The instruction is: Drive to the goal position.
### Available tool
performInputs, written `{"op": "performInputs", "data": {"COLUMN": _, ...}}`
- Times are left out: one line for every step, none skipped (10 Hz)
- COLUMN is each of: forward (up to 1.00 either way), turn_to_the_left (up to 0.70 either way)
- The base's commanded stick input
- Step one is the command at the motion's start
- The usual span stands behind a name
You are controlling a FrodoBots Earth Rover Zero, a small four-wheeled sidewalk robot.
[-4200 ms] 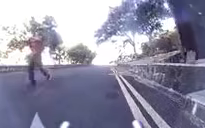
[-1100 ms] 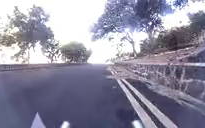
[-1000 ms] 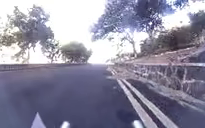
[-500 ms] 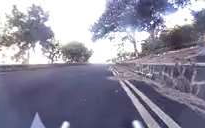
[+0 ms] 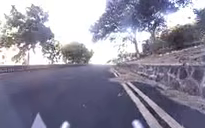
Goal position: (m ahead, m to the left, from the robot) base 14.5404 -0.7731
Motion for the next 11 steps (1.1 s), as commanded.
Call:
{"op": "performInputs", "data": {"forward": 0.5, "turn_to_the_left": 0.0}}
{"op": "performInputs", "data": {"forward": 0.5, "turn_to_the_left": 0.0}}
{"op": "performInputs", "data": {"forward": 0.5, "turn_to_the_left": 0.0}}
{"op": "performInputs", "data": {"forward": 0.5, "turn_to_the_left": 0.0}}
{"op": "performInputs", "data": {"forward": 0.5, "turn_to_the_left": 0.0}}
{"op": "performInputs", "data": {"forward": 0.5, "turn_to_the_left": 0.0}}
{"op": "performInputs", "data": {"forward": 0.5, "turn_to_the_left": 0.0}}
{"op": "performInputs", "data": {"forward": 0.5, "turn_to_the_left": 0.0}}
{"op": "performInputs", "data": {"forward": 0.5, "turn_to_the_left": 0.0}}
{"op": "performInputs", "data": {"forward": 0.5, "turn_to_the_left": 0.0}}
{"op": "performInputs", "data": {"forward": 0.5, "turn_to_the_left": 0.0}}
